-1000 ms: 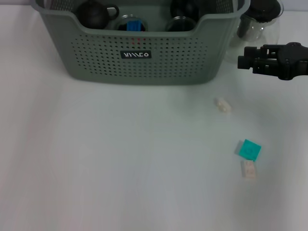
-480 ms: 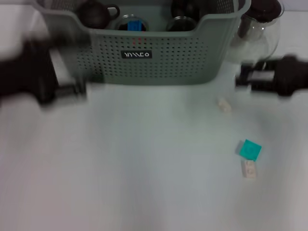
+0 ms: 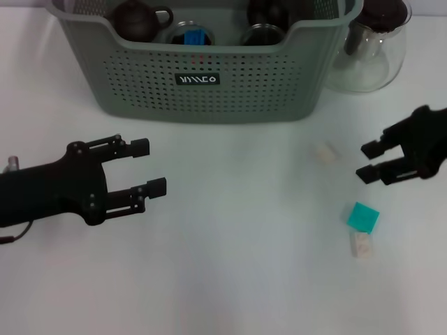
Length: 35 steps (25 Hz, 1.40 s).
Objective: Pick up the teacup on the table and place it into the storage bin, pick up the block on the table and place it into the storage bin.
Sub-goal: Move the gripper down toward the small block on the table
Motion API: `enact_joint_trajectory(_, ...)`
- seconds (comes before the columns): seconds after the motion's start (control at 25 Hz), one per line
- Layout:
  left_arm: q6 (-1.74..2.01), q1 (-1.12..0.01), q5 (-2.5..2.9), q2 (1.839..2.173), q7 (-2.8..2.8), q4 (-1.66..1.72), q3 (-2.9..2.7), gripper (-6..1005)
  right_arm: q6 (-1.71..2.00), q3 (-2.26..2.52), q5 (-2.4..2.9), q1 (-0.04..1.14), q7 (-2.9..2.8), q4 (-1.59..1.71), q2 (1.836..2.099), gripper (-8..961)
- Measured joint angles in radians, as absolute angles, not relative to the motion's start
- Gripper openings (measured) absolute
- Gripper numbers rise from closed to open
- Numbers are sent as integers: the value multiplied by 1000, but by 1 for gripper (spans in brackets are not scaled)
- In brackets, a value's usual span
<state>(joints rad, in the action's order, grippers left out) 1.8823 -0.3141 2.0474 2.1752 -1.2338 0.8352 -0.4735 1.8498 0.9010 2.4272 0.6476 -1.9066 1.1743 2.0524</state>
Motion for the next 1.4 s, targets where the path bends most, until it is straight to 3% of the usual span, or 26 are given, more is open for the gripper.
enact_joint_trajectory(0.2,1879,-311,2052,2176,-1216,793,-460,723,1806,1003,2562,706,-2005,1237,2089,489)
enact_joint_trajectory(0.32,1879,-312,2053,2175,-1206,765,-452,723,1712,1090,2609,725,-2063,1205,2098,489)
enact_joint_trajectory(0.72,1876,-313,2059,2174,-1194,740,-425,724,1486,1247,2637,780,-2429,1056,2099,490)
enact_joint_trajectory(1.4,1846,-316,2062,2171,-1189,722,-422,724,1238,1345,2546,690,-2454,956,2101,485)
